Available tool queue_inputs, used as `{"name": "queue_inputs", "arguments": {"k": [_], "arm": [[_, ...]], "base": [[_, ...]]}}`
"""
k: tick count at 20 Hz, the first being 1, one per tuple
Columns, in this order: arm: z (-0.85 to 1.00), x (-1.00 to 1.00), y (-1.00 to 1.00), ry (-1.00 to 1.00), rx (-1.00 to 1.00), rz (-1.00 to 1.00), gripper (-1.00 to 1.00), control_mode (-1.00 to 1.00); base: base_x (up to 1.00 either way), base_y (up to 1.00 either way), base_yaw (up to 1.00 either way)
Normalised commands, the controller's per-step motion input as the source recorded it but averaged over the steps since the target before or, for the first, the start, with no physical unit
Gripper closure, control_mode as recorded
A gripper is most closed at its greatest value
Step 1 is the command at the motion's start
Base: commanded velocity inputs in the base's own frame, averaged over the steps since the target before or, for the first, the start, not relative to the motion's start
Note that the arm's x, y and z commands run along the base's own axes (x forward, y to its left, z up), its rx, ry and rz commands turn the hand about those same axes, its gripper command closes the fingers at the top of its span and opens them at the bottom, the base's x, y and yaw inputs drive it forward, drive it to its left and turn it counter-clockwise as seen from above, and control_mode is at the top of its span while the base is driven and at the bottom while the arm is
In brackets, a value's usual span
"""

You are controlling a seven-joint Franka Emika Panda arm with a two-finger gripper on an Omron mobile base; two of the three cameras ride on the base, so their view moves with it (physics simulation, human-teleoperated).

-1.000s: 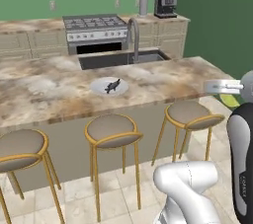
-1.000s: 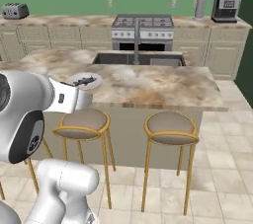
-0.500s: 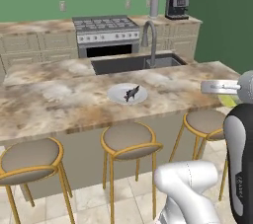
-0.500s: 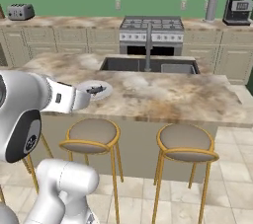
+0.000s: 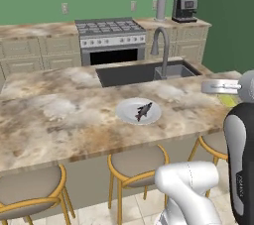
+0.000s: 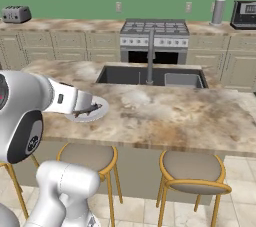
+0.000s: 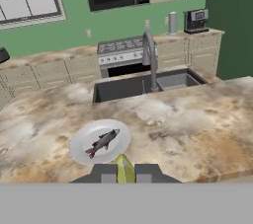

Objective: Take the lemon wedge from the fridge and place it on the plate with fish on the dining counter.

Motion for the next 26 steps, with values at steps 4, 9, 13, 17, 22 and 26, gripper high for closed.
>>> {"name": "queue_inputs", "arguments": {"k": [4,9,13,17,22,26], "arm": [[0.00,0.00,0.00,0.00,0.00,0.00,1.00,1.00],[-0.12,0.60,0.33,0.05,-0.04,-0.11,1.00,-1.00],[-0.16,1.00,0.78,0.19,-0.08,-0.25,1.00,-1.00],[-0.26,1.00,0.54,0.23,-0.01,-0.24,1.00,-1.00],[-0.52,1.00,0.00,0.26,0.07,-0.06,1.00,-1.00],[-0.57,0.94,-0.02,0.19,0.18,-0.01,1.00,-1.00]], "base": [[0.78,0.08,-0.03],[0.35,0.09,-0.05],[0.00,0.00,0.00],[0.00,0.00,0.00],[0.00,0.00,0.00],[0.00,0.00,0.00]]}}
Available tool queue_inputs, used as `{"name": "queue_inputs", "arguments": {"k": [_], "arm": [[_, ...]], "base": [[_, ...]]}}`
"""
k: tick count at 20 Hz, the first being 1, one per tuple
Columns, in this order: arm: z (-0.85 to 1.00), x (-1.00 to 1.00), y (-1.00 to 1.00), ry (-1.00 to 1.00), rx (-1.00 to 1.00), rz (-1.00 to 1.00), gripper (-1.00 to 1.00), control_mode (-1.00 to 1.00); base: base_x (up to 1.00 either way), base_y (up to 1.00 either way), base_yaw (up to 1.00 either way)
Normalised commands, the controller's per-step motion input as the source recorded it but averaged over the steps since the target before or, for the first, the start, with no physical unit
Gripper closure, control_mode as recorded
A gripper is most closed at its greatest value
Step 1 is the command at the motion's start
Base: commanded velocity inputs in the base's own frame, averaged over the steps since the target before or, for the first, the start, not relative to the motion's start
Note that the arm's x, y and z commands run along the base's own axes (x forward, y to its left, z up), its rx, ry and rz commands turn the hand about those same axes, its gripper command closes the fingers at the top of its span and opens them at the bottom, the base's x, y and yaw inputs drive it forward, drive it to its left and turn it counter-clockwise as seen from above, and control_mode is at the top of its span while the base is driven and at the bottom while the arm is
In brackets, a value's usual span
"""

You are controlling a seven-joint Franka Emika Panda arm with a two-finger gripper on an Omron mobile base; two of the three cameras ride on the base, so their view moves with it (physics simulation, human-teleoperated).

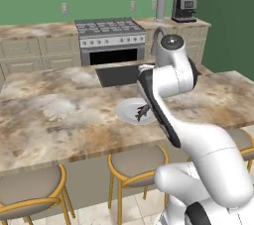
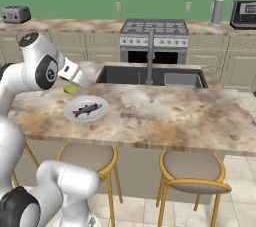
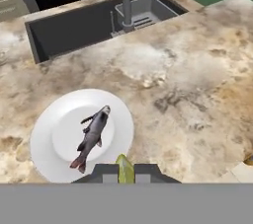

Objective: Take the lemon wedge from the fridge and place it on the plate with fish on the dining counter.

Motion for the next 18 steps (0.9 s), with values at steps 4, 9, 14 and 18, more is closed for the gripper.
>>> {"name": "queue_inputs", "arguments": {"k": [4,9,14,18], "arm": [[-0.58,0.81,0.00,0.08,0.10,0.00,1.00,-1.00],[-0.16,0.22,0.03,0.02,0.05,-0.01,1.00,-1.00],[-0.50,0.83,0.34,0.04,0.00,-0.10,1.00,-1.00],[-0.42,0.49,0.33,0.08,0.01,-0.10,1.00,-1.00]], "base": [[0.00,0.00,0.00],[0.00,0.00,0.00],[0.00,0.00,0.00],[0.00,0.00,0.00]]}}
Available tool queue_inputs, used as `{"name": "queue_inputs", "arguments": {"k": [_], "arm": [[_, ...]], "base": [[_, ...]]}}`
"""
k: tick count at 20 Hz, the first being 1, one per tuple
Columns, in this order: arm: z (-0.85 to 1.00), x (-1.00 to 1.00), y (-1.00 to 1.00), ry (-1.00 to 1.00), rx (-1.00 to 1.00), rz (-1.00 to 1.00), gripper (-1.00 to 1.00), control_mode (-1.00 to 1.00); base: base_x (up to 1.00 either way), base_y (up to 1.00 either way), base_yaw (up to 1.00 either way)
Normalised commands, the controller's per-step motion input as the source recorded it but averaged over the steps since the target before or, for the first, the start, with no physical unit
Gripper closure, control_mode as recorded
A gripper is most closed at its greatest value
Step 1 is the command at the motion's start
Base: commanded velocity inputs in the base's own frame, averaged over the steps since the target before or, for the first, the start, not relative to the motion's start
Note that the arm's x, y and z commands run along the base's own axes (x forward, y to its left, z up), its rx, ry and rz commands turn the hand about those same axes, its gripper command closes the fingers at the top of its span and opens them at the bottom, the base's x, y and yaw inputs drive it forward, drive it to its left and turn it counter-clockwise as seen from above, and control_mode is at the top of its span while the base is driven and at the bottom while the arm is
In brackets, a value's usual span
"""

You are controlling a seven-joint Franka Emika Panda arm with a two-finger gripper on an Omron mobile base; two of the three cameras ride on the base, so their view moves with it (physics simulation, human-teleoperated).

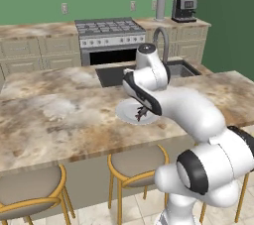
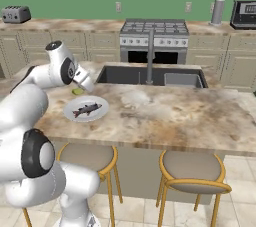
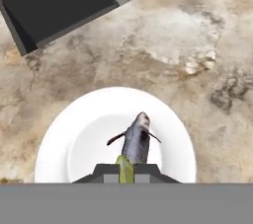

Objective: Take the lemon wedge from the fridge and place it on the plate with fish on the dining counter.

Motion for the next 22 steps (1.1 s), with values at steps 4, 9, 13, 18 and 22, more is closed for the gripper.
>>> {"name": "queue_inputs", "arguments": {"k": [4,9,13,18,22], "arm": [[-0.26,0.39,0.30,0.06,0.08,-0.11,1.00,-1.00],[-0.07,0.07,0.07,0.03,0.09,0.00,1.00,-1.00],[-0.29,0.12,0.00,0.00,0.10,0.00,1.00,-1.00],[-0.41,0.00,0.00,0.00,0.11,0.00,1.00,-1.00],[-0.29,0.00,0.00,0.00,0.09,0.00,1.00,-1.00]], "base": [[0.00,0.00,0.00],[0.00,0.00,0.00],[0.00,0.00,0.00],[0.00,0.00,0.00],[0.00,0.00,0.00]]}}
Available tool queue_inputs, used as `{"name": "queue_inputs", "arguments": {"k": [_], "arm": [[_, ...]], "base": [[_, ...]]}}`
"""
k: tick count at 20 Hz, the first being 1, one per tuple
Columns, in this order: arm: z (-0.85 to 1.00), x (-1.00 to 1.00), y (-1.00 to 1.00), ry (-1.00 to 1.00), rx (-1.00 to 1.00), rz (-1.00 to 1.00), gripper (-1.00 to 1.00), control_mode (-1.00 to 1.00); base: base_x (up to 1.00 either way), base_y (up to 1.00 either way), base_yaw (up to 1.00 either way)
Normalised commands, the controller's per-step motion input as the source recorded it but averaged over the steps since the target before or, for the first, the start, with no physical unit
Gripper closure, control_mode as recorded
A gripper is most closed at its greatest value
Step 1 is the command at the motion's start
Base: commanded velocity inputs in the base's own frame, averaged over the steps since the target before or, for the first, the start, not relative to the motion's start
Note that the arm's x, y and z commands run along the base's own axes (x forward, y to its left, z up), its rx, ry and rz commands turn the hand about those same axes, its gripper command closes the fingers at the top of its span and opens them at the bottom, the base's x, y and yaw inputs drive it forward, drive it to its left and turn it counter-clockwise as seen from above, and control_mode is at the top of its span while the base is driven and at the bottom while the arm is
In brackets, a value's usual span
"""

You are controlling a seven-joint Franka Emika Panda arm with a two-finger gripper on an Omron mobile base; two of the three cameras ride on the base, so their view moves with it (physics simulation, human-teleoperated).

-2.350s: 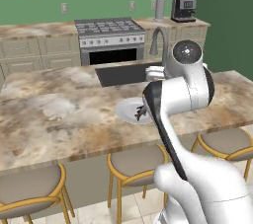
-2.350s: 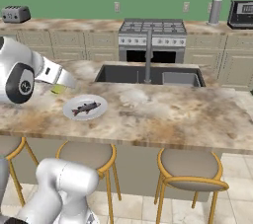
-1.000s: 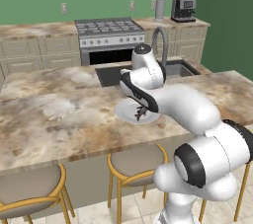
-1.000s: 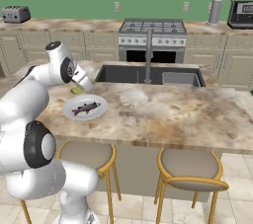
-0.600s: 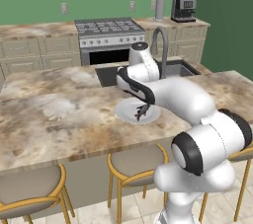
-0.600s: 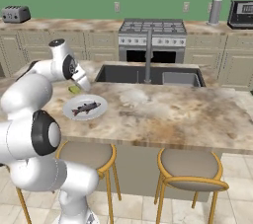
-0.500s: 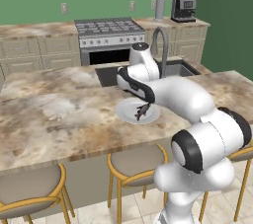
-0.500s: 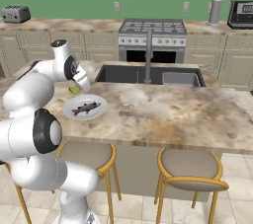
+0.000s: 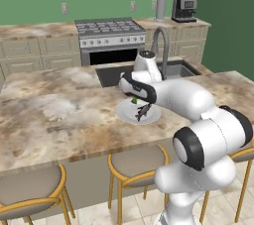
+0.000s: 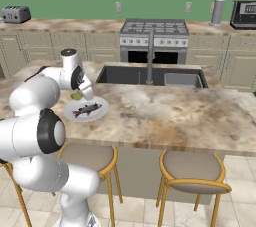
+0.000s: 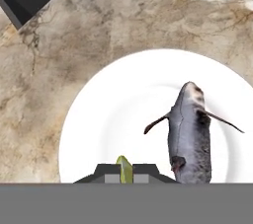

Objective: Take the lemon wedge from the fridge and place it on the plate with fish on the dining counter.

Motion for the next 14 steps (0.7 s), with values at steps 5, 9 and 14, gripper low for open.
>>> {"name": "queue_inputs", "arguments": {"k": [5,9,14], "arm": [[-0.21,0.00,0.00,0.00,0.04,0.00,1.00,-1.00],[-0.15,0.06,0.01,0.00,0.02,0.00,1.00,-1.00],[-0.08,0.22,0.02,0.00,0.00,0.00,1.00,-1.00]], "base": [[0.00,0.00,0.00],[0.00,0.00,0.00],[0.00,0.00,0.00]]}}
